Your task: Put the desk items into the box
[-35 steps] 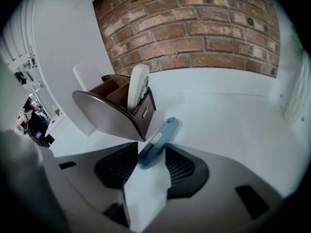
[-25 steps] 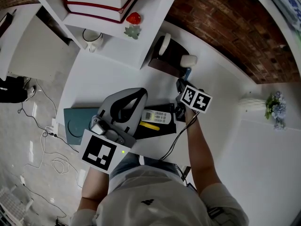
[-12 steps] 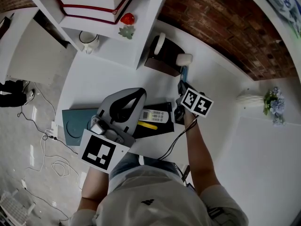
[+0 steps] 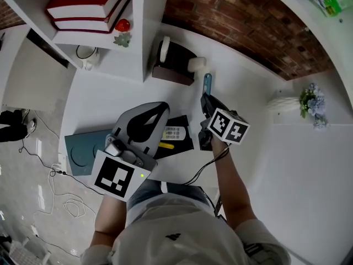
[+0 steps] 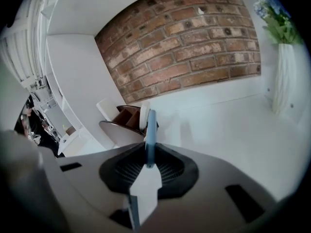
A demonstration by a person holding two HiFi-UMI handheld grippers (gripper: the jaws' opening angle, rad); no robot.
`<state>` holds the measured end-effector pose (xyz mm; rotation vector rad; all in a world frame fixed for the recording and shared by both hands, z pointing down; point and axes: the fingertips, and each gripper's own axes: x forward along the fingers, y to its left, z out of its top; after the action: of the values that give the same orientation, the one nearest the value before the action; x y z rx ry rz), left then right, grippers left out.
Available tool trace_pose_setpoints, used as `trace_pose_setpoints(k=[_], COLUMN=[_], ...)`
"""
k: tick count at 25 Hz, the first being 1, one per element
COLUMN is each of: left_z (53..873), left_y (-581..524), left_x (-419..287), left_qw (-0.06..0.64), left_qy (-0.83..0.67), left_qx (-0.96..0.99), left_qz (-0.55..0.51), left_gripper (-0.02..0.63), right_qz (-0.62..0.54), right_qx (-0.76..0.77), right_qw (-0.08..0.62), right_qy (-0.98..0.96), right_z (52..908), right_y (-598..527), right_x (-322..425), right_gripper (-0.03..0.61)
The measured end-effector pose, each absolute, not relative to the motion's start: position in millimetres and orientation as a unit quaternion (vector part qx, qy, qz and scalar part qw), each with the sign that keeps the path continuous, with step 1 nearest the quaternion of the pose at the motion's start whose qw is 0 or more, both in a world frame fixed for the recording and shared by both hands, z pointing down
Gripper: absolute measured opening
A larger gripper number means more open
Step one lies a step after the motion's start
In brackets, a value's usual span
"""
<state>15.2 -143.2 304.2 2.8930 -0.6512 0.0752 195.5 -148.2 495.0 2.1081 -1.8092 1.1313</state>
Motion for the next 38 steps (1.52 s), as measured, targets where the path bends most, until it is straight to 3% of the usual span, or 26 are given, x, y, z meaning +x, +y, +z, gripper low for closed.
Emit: trace_pose_setpoints(k=[22, 38], left_z=[279.8, 274.9], left_y=[-81.2, -59.9], left_x=[77.0, 76.5], left_qw=[0.072, 0.057], left_qy=[-0.137, -0.171], left_qx=[0.988, 0.984], left_qz=[0.006, 0.01], left_gripper=[0.012, 0.012], right_qz=[0.271, 0.249], right_qx=[0.694, 0.643], right_qw=[-0.022, -0.029], right_qy=[-0.667, -0.724], right_z=[362.3, 341.1], right_y=[-71.6, -61.9], right_x=[186.4, 165.1], right_gripper=[0.075, 0.075])
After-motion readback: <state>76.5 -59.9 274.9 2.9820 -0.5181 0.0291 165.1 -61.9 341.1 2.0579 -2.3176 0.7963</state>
